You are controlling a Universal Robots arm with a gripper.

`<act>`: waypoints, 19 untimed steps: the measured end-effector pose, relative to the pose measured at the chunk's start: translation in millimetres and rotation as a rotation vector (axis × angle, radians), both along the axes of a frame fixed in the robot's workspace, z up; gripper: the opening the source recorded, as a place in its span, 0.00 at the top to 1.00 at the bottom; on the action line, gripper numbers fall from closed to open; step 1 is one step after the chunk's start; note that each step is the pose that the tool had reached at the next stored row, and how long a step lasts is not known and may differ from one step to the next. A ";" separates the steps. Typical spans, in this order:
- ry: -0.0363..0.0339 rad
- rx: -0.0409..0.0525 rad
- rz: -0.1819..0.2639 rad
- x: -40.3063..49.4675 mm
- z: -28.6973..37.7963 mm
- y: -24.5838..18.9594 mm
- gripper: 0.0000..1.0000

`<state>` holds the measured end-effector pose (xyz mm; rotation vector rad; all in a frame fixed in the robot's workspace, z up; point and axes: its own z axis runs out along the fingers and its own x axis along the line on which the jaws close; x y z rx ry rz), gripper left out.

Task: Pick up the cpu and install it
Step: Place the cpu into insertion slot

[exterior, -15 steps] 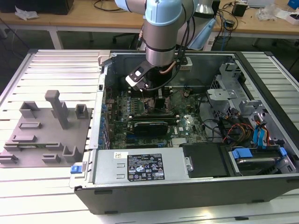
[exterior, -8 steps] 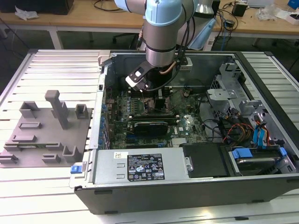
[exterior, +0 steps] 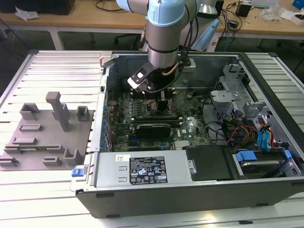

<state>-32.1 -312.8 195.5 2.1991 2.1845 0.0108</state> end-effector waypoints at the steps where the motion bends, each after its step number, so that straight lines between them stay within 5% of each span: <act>1: 0.0001 -0.0001 0.000 0.0 0.0 0.0 0.45; 13: -0.0001 0.0000 0.000 0.1 0.4 -0.4 0.39; 19: 0.0001 -0.0006 0.000 0.1 14.2 0.0 0.39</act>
